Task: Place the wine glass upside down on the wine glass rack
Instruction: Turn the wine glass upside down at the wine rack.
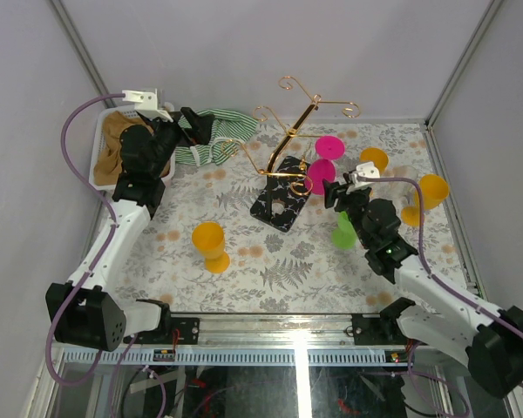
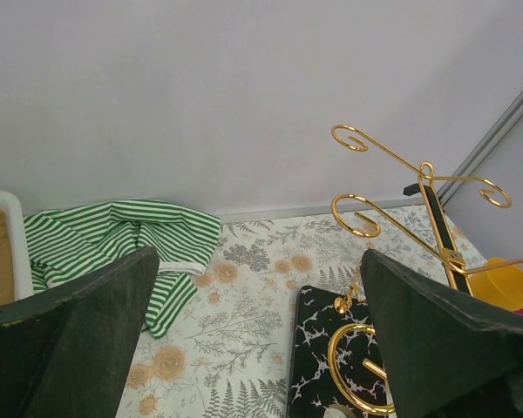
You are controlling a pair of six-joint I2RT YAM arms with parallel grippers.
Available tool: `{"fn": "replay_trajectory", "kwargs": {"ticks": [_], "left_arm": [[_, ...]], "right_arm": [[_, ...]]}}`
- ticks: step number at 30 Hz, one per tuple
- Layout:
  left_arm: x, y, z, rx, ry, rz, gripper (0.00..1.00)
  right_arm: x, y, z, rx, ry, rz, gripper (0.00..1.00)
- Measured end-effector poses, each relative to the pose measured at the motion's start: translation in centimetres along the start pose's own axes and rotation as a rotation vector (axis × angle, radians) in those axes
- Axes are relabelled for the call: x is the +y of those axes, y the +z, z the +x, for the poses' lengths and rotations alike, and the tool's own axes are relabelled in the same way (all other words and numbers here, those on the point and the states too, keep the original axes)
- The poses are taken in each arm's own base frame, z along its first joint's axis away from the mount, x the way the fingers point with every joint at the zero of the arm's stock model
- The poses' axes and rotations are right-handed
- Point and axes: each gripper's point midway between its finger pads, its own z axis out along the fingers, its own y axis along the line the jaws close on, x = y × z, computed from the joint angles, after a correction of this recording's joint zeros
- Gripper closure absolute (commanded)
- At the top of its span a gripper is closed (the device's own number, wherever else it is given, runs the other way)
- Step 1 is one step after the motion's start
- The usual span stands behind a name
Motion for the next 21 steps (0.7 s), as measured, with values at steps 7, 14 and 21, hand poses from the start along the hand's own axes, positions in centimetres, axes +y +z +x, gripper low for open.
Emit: {"fn": "replay_trajectory", "kwargs": {"ticks": [7, 14, 21], "left_arm": [[0.3, -0.4, 0.8, 0.017, -0.003, -0.015, 0.00], [1.5, -1.3, 1.1, 0.037, 0.006, -0.088, 0.00], [2.5, -3.3, 1.2, 0.073, 0.010, -0.172, 0.00]], "right_arm": [[-1.1, -2.1, -1.4, -0.005, -0.006, 0.031, 0.34], [-3.1, -3.4, 0.0, 0.096, -0.040, 0.128, 0.32], [-5.6, -4.1, -2.5, 0.094, -0.056, 0.270, 0.31]]}}
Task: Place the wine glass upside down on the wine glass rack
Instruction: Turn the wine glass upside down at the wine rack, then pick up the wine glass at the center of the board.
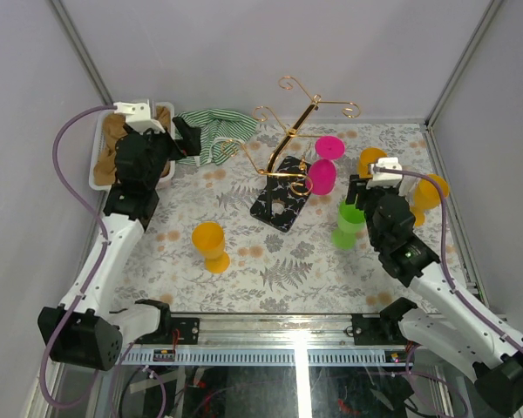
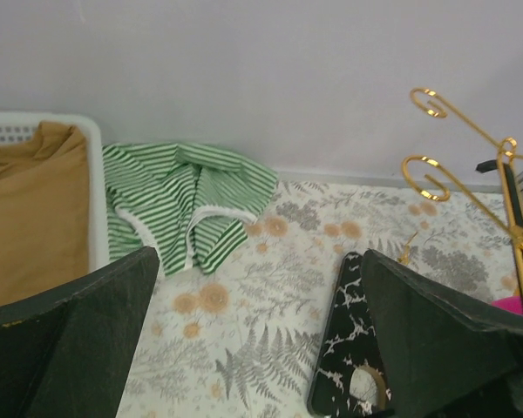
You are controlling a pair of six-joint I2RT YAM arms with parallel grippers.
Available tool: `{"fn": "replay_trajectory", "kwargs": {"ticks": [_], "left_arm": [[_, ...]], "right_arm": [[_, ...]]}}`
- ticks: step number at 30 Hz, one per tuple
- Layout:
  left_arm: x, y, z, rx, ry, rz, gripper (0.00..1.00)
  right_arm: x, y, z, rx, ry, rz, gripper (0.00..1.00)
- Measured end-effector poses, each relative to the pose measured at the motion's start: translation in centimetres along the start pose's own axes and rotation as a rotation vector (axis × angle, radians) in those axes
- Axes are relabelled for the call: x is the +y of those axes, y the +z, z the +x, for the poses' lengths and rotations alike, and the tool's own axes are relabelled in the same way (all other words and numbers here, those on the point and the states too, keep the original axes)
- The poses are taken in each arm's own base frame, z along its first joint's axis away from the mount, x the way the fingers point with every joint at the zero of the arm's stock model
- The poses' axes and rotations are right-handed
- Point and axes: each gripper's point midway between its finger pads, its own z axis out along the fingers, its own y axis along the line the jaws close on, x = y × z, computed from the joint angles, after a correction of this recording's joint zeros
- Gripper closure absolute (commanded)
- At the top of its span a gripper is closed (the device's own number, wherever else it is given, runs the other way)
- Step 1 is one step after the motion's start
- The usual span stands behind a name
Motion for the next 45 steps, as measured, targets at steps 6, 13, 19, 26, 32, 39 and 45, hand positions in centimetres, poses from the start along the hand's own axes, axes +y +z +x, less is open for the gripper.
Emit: {"fn": "replay_trajectory", "kwargs": {"ticks": [6, 13, 19, 26, 32, 39, 45], "left_arm": [[1.6, -1.3, 2.4, 0.124, -0.007, -0.093, 0.00], [3.5, -3.6, 5.5, 0.298, -0.023, -0.212, 0.00], [3.8, -6.1, 7.5, 0.417, -0.050, -0.256, 0.00], [3.2, -9.6, 10.6, 0.596, -0.104, -0.263, 0.00], [1.7, -12.8, 13.6, 0.753, -0.136, -0.245, 0.00], [0.0, -16.5, 16.6, 0.878, -0.168, -0.207, 0.00], [0.3, -18.3, 19.4, 0.963, -0.180, -0.234, 0.15]], "right_arm": [[-3.1, 0.1, -4.5, -0.060, -0.018, 0.172, 0.26], [-4.1, 1.4, -7.3, -0.072, -0.066, 0.274, 0.22], [-3.8, 2.1, -8.3, -0.071, -0.064, 0.276, 0.20], [-3.4, 2.8, -9.4, -0.079, -0.073, 0.273, 0.19], [-3.3, 3.1, -10.0, -0.085, -0.088, 0.274, 0.18], [-3.3, 3.1, -10.0, -0.084, -0.099, 0.274, 0.17], [-3.1, 3.5, -9.7, -0.075, -0.112, 0.274, 0.16]]}}
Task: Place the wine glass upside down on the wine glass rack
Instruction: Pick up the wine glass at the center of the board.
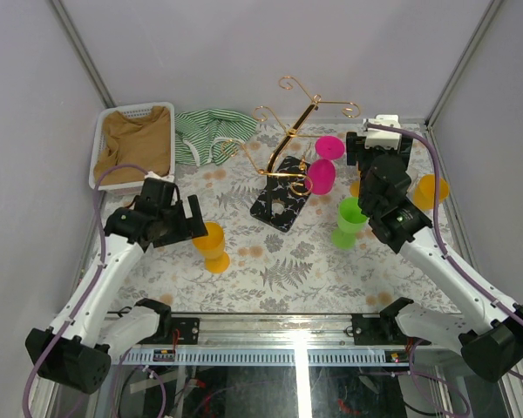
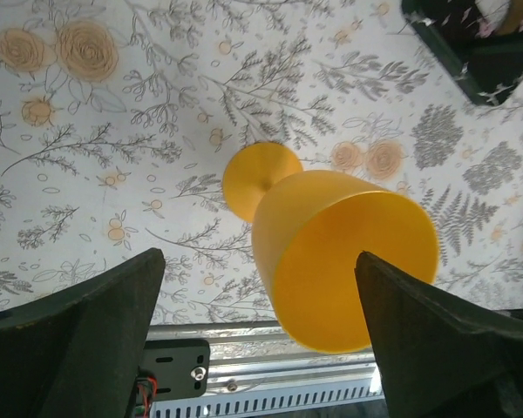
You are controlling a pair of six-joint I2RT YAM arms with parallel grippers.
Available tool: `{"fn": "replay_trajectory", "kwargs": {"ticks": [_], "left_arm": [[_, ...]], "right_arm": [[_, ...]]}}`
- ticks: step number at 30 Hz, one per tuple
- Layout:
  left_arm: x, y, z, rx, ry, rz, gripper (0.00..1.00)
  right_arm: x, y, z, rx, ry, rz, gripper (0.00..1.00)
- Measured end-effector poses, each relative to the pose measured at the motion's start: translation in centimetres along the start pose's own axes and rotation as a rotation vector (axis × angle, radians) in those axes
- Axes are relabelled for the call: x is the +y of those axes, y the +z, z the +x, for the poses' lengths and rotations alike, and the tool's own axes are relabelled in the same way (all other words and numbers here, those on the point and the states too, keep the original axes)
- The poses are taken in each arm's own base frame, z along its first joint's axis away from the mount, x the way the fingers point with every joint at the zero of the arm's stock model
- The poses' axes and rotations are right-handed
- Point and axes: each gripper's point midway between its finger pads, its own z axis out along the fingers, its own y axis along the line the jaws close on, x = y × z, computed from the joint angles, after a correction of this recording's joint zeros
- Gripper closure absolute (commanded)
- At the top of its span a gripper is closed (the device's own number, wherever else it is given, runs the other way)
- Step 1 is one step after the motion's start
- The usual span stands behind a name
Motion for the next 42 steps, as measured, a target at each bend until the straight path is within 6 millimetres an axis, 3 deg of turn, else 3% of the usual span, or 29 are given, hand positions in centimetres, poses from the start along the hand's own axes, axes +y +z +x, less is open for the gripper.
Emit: {"fn": "replay_trajectory", "kwargs": {"ticks": [3, 7, 12, 20, 24, 32, 37, 42], "left_arm": [[0.3, 0.7, 0.9, 0.034, -0.009, -0.014, 0.29], [0.1, 1.2, 1.3, 0.056, -0.008, -0.016, 0.56], [-0.3, 1.7, 1.5, 0.071, 0.000, -0.016, 0.75], [-0.2, 2.1, 1.4, 0.080, 0.001, -0.032, 0.98], [-0.1, 2.0, 0.7, 0.061, 0.006, -0.052, 1.00], [1.5, -0.1, -4.1, -0.099, 0.032, -0.207, 1.00], [3.0, -3.4, -9.2, -0.291, 0.033, -0.355, 1.00], [2.8, -6.9, -14.6, -0.507, 0.040, -0.414, 1.00]], "right_arm": [[0.1, 0.0, 0.1, 0.002, -0.002, 0.000, 0.16], [0.0, 0.0, 0.0, 0.000, -0.001, 0.000, 0.15], [-0.2, -0.1, -0.2, -0.005, -0.005, 0.002, 0.15], [-0.4, -0.1, -0.5, -0.014, -0.017, 0.004, 0.14], [-0.4, -0.1, -0.5, -0.015, -0.019, 0.004, 0.13], [0.2, -0.1, -0.6, -0.019, -0.022, -0.031, 0.09], [0.8, 0.0, -1.4, -0.019, -0.019, -0.067, 0.07], [1.5, 0.5, -3.2, -0.020, 0.000, -0.097, 0.06]]}}
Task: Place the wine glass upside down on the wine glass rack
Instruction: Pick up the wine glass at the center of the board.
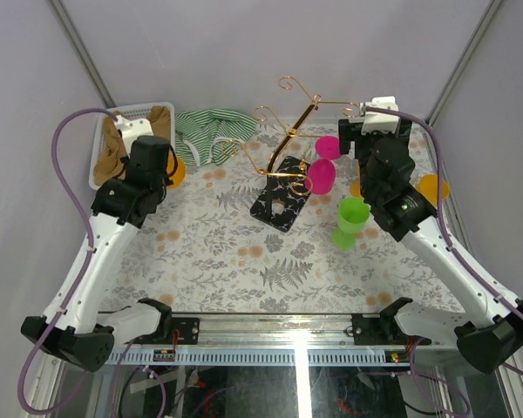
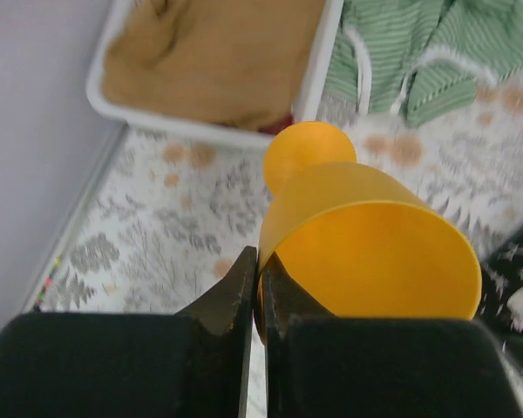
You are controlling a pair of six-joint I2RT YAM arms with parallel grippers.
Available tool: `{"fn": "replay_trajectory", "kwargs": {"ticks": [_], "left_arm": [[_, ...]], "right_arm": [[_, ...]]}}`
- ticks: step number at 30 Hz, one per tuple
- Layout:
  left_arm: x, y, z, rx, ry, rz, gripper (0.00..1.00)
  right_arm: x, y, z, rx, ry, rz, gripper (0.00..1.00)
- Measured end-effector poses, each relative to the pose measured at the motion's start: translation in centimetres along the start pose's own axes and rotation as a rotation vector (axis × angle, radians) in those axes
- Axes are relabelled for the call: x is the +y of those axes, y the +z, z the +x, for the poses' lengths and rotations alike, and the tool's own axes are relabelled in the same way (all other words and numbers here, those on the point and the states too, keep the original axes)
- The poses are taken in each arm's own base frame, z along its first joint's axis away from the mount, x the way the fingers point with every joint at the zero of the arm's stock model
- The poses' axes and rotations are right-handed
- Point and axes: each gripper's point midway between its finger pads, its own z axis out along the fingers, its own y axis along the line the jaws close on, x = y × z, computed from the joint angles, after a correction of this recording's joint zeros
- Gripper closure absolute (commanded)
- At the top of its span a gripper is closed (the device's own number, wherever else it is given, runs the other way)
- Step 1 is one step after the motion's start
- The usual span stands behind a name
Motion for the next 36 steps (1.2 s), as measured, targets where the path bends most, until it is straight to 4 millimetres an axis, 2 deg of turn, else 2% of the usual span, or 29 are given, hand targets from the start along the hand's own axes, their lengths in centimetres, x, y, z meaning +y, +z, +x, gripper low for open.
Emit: {"fn": "replay_trajectory", "kwargs": {"ticks": [4, 8, 11, 13, 16, 20, 26, 28, 32, 36], "left_arm": [[-0.1, -0.5, -5.4, -0.171, -0.009, -0.013, 1.00], [-1.5, -1.9, -11.3, -0.350, -0.042, 0.046, 1.00], [-3.1, -3.8, -15.2, -0.508, -0.083, 0.161, 1.00], [-4.0, -5.3, -16.8, -0.611, -0.110, 0.252, 1.00], [-5.5, -8.0, -17.7, -0.779, -0.144, 0.425, 1.00], [-7.6, -10.1, -18.0, -0.927, -0.171, 0.606, 1.00], [-9.8, -10.3, -16.9, -1.028, -0.259, 0.769, 1.00], [-10.4, -9.8, -16.6, -1.042, -0.290, 0.801, 1.00], [-11.0, -9.4, -16.4, -1.069, -0.356, 0.845, 1.00], [-11.4, -10.2, -16.7, -1.104, -0.408, 0.893, 1.00]], "right_arm": [[1.4, 0.8, -1.6, 0.001, 0.024, -0.059, 0.05], [3.0, 1.1, -3.0, -0.008, 0.074, -0.148, 0.04], [4.5, 0.8, -4.6, -0.030, 0.145, -0.238, 0.03], [5.8, 0.3, -5.8, -0.053, 0.215, -0.317, 0.02], [7.6, -0.8, -7.6, -0.084, 0.327, -0.436, 0.01], [9.7, -2.7, -11.1, -0.163, 0.507, -0.606, 0.00], [12.4, -4.9, -15.4, -0.234, 0.761, -0.833, 0.02], [13.8, -5.0, -15.9, -0.223, 0.837, -0.907, 0.02], [16.4, -4.5, -15.3, -0.156, 0.951, -1.000, 0.04], [17.9, -4.1, -14.8, -0.110, 1.057, -1.054, 0.05]]}}
